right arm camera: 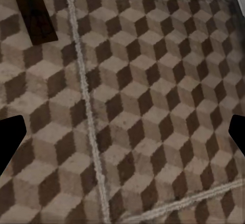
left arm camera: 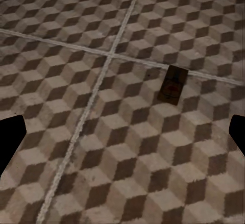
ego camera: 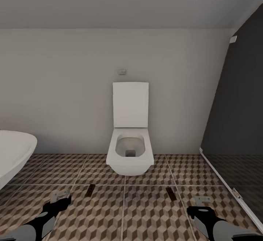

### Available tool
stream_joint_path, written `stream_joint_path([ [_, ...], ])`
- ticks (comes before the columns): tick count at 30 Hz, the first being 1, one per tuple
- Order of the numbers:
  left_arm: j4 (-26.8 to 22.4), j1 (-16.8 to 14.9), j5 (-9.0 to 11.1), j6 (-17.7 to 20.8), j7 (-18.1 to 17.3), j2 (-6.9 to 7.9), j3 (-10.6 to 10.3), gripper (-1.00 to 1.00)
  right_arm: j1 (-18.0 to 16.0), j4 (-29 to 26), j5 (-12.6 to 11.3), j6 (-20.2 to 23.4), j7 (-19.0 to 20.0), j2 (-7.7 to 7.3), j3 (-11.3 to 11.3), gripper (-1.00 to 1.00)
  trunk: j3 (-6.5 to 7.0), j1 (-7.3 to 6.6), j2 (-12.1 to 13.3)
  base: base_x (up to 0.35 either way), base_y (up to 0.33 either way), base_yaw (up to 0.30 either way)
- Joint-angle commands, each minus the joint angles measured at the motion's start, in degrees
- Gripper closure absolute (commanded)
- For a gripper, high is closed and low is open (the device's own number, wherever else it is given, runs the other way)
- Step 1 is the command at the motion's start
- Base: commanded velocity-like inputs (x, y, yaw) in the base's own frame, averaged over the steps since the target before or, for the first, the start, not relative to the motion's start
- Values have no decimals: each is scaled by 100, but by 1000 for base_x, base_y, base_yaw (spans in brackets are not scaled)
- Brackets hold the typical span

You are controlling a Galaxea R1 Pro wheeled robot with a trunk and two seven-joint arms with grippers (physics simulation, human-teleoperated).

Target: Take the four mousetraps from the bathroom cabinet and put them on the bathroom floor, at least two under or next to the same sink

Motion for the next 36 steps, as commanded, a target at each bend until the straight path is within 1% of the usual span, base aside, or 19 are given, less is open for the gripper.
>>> stream_joint_path([
  [1, 6, -2, 6, -15, -6, 0, 32, -100, -2, 23, -47, -13, -11, 1, 48, -100, 17, -4, -1, 0, 0, 0],
  [12, 6, 1, 11, 30, 3, -1, 32, -100, -13, 97, -54, -37, -16, -3, 50, -100, 261, -32, 14, 0, 0, 0],
  [17, 6, 2, 12, 119, 4, -17, 32, -100, -12, 108, -56, -36, -14, -6, 49, -100, 351, -142, 215, 0, 0, 0],
  [23, 6, 20, 11, 424, -8, -46, 32, -100, 22, 112, -56, -35, -14, -14, 50, -100, 458, -274, 455, 0, 0, 0],
  [29, 6, 161, 10, 647, -18, -69, 32, -100, 310, 113, -57, -40, -17, -31, 50, -100, 566, -405, 696, 0, 0, 0],
  [36, 6, 528, 9, 757, -21, -121, 32, -100, 776, 113, -57, -49, -18, -23, 49, -100, 692, -559, 977, 0, 0, 0],
])
